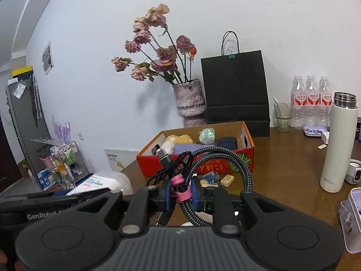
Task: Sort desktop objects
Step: 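Carry container and cable into the cardboard box and open both tools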
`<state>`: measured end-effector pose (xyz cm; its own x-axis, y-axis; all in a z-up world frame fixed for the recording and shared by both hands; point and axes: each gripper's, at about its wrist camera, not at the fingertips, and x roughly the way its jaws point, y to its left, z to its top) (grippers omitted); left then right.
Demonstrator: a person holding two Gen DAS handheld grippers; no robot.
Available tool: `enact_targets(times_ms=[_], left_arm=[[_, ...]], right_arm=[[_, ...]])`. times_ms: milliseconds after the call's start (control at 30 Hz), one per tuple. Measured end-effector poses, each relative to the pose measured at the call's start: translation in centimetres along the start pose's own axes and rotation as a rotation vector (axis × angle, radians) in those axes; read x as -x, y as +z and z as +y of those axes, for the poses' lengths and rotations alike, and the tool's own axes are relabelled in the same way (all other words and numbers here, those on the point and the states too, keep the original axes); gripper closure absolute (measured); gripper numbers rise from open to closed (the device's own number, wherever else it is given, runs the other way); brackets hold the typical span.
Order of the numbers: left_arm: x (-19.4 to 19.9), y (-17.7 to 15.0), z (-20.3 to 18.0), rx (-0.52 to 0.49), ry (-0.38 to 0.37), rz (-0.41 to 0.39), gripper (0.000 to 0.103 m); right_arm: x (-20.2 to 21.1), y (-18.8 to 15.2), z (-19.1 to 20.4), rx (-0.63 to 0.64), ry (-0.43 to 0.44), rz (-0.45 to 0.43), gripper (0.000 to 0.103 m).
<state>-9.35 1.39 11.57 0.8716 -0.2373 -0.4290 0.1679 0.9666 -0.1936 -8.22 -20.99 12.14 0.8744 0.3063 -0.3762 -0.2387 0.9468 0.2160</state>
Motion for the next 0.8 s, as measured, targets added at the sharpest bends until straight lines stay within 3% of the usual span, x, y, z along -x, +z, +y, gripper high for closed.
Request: enact_targets(times_ms=[167,367,533,800], left_arm=[[0.2,0.0,0.2,0.008,0.003,-0.005,0.035],[-2.3,0.5,0.8,0.015,0.011,0.015,0.035],[-6.3,3.2,1.4,0.015,0.013,0.002,0.035],[-16.2,10.0,0.9,-0.060,-0.018,-0.013,0.035]], right_arm=[[0.1,-0.2,0.2,0.008,0.000,0.010,0.086],[-2.3,0.5,-0.7,0.009,-0.011,0.034,0.086],[-6.0,2.7,-2.2,0.032,-0.029,0.046,0.086],[-15.1,9.6,-5.4,0.099,-0.052,0.070,0.086]])
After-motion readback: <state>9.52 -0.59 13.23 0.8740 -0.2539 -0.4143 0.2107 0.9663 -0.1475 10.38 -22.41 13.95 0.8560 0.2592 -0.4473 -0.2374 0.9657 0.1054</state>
